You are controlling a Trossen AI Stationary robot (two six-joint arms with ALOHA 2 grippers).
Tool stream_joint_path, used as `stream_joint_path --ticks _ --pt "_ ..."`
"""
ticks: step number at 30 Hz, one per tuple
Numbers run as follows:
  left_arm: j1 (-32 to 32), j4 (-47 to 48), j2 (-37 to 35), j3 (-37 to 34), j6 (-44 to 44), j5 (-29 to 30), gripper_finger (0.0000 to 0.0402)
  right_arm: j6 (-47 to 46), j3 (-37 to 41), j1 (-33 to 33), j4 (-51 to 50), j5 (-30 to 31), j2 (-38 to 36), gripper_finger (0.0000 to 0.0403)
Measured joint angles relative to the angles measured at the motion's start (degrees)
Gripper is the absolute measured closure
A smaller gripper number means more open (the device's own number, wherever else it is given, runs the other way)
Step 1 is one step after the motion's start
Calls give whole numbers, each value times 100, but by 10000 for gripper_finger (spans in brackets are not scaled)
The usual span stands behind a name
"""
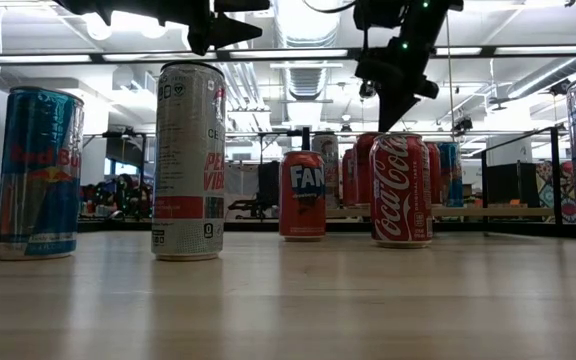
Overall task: Place canned beverage on shelf
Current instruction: Put the red black soda can on the shelf aligned with the other red black soda can
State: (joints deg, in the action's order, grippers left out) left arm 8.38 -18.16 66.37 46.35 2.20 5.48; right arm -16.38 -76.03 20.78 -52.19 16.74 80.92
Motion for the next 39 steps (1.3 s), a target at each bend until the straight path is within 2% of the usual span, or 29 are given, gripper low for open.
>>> stream_joint_path --ticks 5,15,28,39 --pt "0 0 0 0 0 0 61 63 -161 0 47 -31 -17 394" --pt "0 2 0 0 1 -1 61 94 8 -15 54 -383 14 394" --pt "0 23 0 0 0 -1 61 -22 118 -11 5 132 14 394" --pt "0 24 0 0 0 -2 61 -10 4 -11 103 107 1 394"
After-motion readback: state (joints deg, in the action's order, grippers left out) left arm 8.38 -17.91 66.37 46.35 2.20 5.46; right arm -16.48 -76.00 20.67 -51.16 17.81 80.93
